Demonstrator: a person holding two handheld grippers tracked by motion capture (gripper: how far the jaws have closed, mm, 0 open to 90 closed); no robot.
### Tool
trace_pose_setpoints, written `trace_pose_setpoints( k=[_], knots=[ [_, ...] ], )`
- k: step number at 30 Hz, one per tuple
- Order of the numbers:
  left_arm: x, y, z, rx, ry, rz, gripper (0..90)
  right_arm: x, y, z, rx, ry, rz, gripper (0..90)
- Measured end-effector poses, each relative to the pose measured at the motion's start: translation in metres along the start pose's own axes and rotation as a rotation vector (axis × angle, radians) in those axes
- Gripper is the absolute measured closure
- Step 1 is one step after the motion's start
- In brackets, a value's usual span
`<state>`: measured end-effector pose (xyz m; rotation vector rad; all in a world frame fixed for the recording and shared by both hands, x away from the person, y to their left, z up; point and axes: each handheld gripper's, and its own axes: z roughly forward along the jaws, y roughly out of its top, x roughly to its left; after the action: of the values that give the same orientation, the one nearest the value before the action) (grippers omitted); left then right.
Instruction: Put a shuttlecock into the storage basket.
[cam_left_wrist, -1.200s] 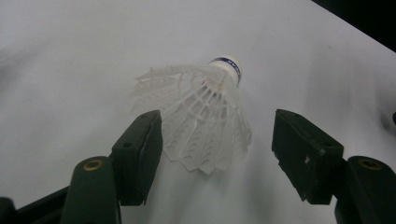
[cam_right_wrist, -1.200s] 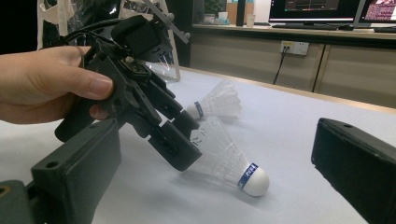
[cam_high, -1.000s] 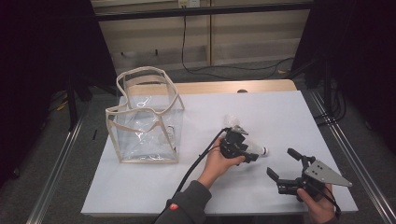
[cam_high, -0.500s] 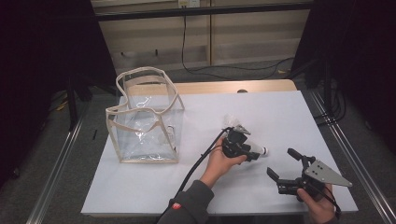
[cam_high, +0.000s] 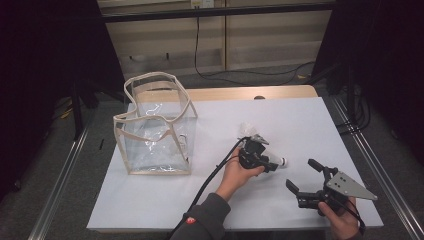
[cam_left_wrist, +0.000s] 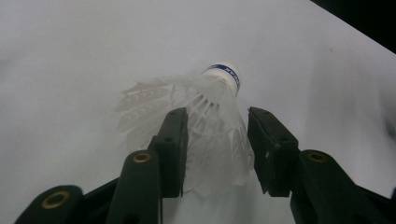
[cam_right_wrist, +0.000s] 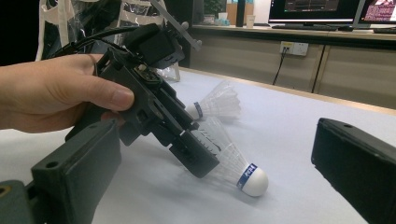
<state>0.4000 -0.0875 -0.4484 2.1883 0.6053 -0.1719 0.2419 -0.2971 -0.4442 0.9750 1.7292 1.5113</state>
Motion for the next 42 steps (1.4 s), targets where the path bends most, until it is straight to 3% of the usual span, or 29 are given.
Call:
trace_pose_setpoints(
  k=[31, 42],
  knots=[
    [-0.001, 0.001, 0.009, -0.008, -0.001, -0.007, 71.3, 0.0, 0.0, 0.0, 0.001, -0.002, 0.006, 1.3],
    [-0.002, 0.002, 0.01, -0.006, -0.012, -0.017, 81.6, -0.001, 0.0, 0.0, -0.001, -0.002, 0.002, 1.3]
  ],
)
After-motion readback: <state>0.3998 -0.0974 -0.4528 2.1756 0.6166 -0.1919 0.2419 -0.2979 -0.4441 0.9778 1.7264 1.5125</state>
